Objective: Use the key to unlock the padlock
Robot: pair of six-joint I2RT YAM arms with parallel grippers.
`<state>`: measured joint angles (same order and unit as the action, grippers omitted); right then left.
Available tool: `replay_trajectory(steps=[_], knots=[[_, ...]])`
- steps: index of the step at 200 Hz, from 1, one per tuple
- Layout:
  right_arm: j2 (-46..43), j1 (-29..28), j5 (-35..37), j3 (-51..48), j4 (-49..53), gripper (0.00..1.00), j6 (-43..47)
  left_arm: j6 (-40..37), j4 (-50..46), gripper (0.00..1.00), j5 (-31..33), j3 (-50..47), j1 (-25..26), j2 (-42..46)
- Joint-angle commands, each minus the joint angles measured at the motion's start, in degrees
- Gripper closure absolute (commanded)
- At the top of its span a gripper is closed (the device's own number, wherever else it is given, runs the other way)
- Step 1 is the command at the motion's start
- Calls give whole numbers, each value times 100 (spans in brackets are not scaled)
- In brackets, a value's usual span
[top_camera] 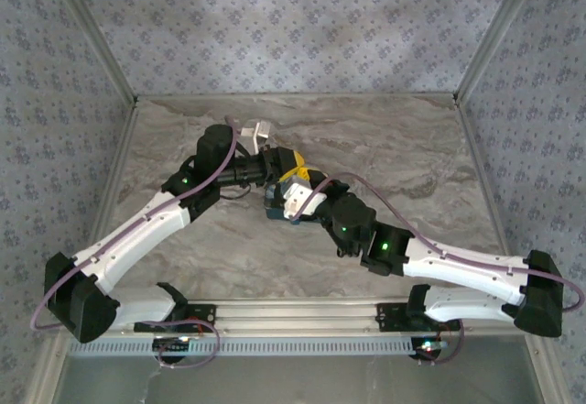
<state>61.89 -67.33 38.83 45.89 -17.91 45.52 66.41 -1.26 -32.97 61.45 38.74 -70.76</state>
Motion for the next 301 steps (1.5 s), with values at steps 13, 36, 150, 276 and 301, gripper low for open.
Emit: replay_trajectory(steps=[13, 36, 150, 276, 301], knots=[[73, -128, 204, -82, -318, 100, 416, -3, 204, 87, -109, 175, 28, -52], [93, -175, 242, -77, -301, 100, 464, -12, 198, 98, -109, 157, 13, -61], [-686, 1373, -1946, 210, 2521, 46, -4372, -2117, -1583, 100, 1185, 473, -236, 234], [-153, 3116, -6558, -984, -2270, 44, -9539, -2308, 413, 100, 888, -300, 80, 739], [-116, 3063, -6582, -1028, -2673, 44, -9680, -2279, 684, 100, 881, -349, 214, 800]])
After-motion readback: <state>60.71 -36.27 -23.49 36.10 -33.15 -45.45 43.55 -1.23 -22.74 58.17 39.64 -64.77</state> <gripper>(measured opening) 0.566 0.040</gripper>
